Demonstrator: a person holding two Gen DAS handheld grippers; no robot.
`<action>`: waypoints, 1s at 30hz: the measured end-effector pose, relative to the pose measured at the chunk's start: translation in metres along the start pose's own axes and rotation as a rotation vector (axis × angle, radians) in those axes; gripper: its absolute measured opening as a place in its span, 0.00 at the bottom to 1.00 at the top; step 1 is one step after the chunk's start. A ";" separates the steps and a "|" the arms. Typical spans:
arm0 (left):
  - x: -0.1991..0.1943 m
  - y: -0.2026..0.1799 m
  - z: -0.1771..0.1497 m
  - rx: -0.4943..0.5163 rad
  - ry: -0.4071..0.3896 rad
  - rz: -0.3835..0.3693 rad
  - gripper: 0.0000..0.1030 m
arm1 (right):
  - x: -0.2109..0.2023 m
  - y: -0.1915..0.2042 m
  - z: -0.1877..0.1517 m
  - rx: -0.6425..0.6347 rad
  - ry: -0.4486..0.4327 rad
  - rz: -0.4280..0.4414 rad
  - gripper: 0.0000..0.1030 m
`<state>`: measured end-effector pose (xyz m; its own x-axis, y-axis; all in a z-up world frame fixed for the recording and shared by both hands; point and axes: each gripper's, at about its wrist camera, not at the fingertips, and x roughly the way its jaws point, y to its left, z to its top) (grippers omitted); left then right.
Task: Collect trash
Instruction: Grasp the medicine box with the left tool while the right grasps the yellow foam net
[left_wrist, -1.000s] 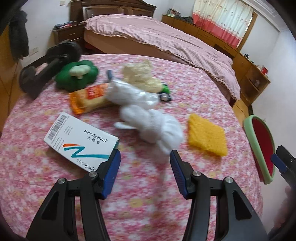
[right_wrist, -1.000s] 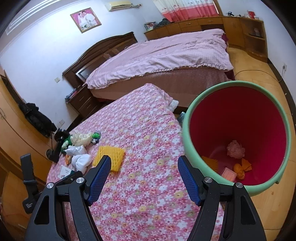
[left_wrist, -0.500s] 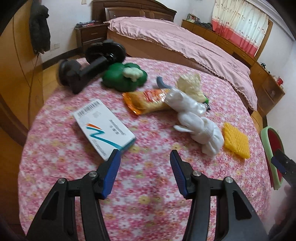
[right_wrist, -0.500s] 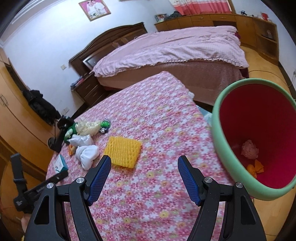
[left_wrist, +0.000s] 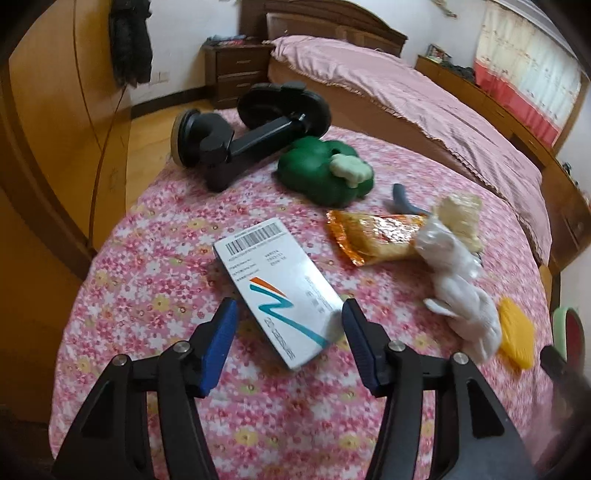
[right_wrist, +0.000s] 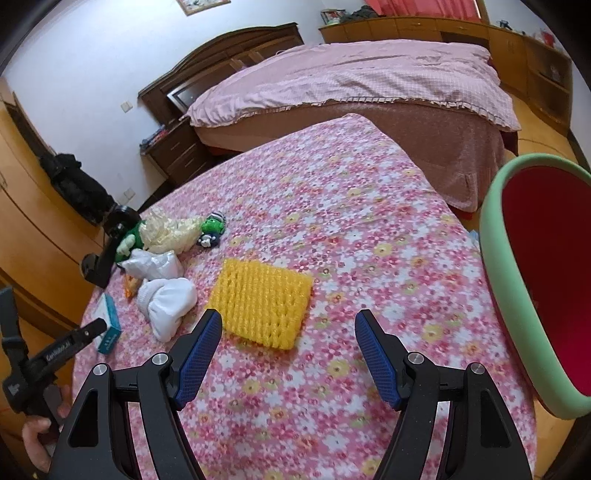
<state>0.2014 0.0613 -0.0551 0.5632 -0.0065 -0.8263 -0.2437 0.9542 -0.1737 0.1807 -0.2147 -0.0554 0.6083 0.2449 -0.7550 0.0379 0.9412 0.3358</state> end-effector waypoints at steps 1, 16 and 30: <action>0.002 0.000 0.001 -0.009 -0.001 -0.007 0.59 | 0.003 0.001 0.000 -0.005 0.003 -0.002 0.73; 0.023 -0.020 0.001 0.078 -0.034 0.028 0.59 | 0.027 0.022 -0.008 -0.095 -0.023 -0.081 0.65; -0.018 -0.042 -0.020 0.173 -0.115 -0.077 0.59 | 0.008 0.016 -0.019 -0.053 -0.046 0.008 0.18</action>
<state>0.1858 0.0158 -0.0437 0.6637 -0.0570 -0.7458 -0.0630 0.9893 -0.1316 0.1712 -0.1928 -0.0669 0.6442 0.2431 -0.7252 -0.0087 0.9504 0.3109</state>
